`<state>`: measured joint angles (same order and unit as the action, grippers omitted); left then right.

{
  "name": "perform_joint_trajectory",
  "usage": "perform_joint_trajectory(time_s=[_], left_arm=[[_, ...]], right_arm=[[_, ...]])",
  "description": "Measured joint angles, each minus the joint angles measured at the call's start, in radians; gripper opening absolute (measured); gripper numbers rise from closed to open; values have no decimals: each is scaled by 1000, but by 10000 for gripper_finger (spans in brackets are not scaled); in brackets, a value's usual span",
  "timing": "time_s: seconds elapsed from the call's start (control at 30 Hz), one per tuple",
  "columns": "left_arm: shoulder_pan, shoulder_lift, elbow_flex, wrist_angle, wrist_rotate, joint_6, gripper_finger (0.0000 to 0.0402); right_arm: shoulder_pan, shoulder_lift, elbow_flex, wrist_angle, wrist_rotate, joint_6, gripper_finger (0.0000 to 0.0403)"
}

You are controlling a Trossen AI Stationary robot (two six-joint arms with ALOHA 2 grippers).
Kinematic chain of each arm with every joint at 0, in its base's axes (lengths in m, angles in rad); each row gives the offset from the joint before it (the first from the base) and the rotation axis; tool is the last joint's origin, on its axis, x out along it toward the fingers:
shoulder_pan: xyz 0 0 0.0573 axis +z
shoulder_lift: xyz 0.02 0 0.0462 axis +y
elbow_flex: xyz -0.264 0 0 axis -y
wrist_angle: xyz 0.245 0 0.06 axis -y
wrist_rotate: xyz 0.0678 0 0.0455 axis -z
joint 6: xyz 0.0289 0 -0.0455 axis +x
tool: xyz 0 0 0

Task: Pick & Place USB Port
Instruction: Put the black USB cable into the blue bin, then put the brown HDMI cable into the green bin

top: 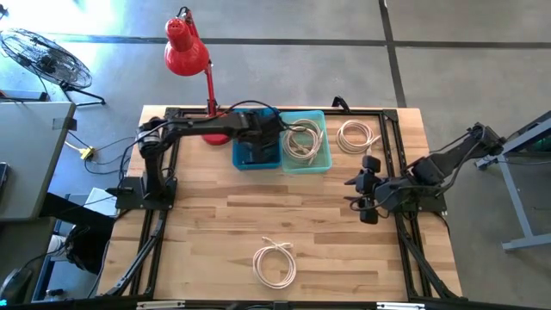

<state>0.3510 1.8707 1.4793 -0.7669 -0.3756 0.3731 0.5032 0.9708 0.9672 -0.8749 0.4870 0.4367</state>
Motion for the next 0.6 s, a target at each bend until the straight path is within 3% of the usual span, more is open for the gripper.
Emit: perform_joint_trajectory(time_s=[0.23, 0.6], left_arm=[[52, 39, -3, 14, 60, 23, 33], [26, 43, -2, -17, -51, 17, 175]], right_arm=[[19, 36, 0, 1, 0, 34, 195], [37, 74, 0, 5, 7, 37, 195]])
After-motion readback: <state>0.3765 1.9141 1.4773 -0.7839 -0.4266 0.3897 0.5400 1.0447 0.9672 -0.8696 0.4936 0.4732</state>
